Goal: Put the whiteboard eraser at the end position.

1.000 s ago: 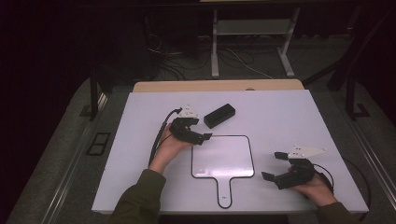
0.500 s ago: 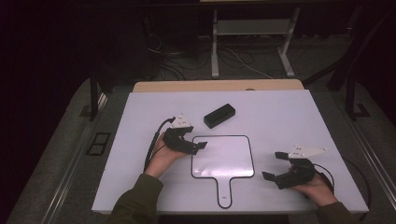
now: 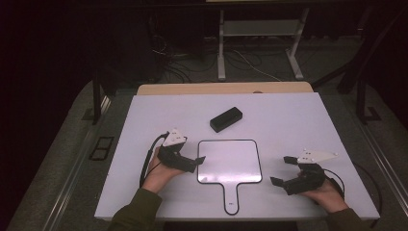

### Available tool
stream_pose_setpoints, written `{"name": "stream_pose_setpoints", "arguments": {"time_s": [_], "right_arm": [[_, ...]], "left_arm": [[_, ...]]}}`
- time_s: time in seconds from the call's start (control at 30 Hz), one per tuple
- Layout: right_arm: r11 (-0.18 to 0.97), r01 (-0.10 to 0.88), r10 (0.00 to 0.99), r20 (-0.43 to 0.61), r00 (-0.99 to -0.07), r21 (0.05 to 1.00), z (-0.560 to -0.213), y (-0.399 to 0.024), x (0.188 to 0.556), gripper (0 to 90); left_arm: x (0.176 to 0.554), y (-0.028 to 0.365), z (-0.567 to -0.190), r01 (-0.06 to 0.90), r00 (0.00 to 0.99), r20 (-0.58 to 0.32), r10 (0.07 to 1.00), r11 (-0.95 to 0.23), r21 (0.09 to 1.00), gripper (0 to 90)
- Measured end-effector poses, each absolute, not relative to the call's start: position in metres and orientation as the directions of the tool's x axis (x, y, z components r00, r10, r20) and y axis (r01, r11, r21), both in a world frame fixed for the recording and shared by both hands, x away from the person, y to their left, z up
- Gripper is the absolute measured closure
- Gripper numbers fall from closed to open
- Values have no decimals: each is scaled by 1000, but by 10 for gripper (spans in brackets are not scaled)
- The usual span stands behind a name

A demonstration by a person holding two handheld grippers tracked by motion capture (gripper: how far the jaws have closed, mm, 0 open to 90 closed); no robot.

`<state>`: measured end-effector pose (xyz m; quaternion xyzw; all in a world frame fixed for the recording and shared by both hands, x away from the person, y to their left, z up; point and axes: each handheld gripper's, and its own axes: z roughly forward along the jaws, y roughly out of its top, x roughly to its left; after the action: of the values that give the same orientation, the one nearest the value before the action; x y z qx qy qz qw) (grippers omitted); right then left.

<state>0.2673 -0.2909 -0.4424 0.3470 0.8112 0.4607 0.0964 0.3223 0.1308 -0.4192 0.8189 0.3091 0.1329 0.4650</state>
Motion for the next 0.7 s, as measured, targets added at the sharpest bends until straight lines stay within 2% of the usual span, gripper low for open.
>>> {"name": "stream_pose_setpoints", "arguments": {"time_s": [0.7], "right_arm": [[333, 476, 656, 163, -737, 814, -443, -291, 267, 8]], "left_arm": [[273, 160, -437, 386, 764, -95, 638, -334, 860, 0]]}}
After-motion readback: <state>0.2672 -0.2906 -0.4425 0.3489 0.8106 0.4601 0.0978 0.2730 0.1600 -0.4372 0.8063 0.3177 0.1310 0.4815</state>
